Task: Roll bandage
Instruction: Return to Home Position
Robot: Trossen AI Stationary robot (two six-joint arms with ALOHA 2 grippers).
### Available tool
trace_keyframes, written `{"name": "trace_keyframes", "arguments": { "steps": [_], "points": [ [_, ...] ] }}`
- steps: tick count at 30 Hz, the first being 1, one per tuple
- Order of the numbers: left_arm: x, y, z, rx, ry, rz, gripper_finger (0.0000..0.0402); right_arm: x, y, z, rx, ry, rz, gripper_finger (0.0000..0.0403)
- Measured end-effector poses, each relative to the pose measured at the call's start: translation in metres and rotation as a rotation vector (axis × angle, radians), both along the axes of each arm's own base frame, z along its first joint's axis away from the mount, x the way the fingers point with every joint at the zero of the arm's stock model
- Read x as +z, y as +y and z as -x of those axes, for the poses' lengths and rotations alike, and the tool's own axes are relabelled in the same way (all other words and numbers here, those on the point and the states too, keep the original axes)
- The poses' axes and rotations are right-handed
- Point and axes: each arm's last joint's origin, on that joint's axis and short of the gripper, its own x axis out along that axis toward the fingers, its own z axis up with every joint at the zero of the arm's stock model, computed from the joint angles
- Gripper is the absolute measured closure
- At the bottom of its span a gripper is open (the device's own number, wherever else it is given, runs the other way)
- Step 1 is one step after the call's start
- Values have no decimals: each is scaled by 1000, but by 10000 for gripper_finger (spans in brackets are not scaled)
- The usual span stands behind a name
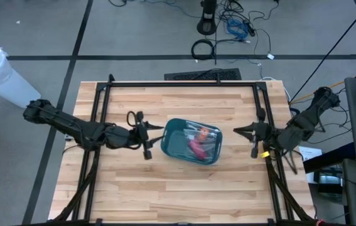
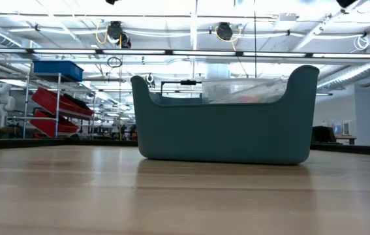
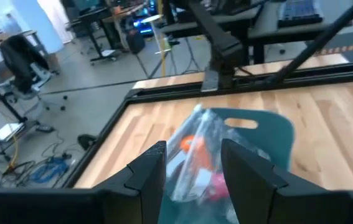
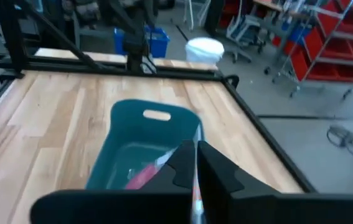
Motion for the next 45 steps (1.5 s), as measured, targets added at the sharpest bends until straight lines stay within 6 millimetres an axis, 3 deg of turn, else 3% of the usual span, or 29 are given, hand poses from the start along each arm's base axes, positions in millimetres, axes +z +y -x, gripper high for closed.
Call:
{"name": "trace_keyframes", "arguments": {
  "steps": [7,11,27,32,45],
  "points": [
    [-15,22,10,4,-13,23,242,12,-13,18,95,-69,16,402],
    [-23,34,8,-8,-28,42,242,8,-16,22,162,-164,46,403],
    [-29,66,4,-67,-35,92,242,-62,-40,37,152,-299,4,403],
    [-48,76,8,-88,-123,124,242,-80,-44,36,141,-302,-11,403],
    [-76,90,19,-103,-131,183,242,-100,-52,33,111,-285,-22,403]
  ]
}}
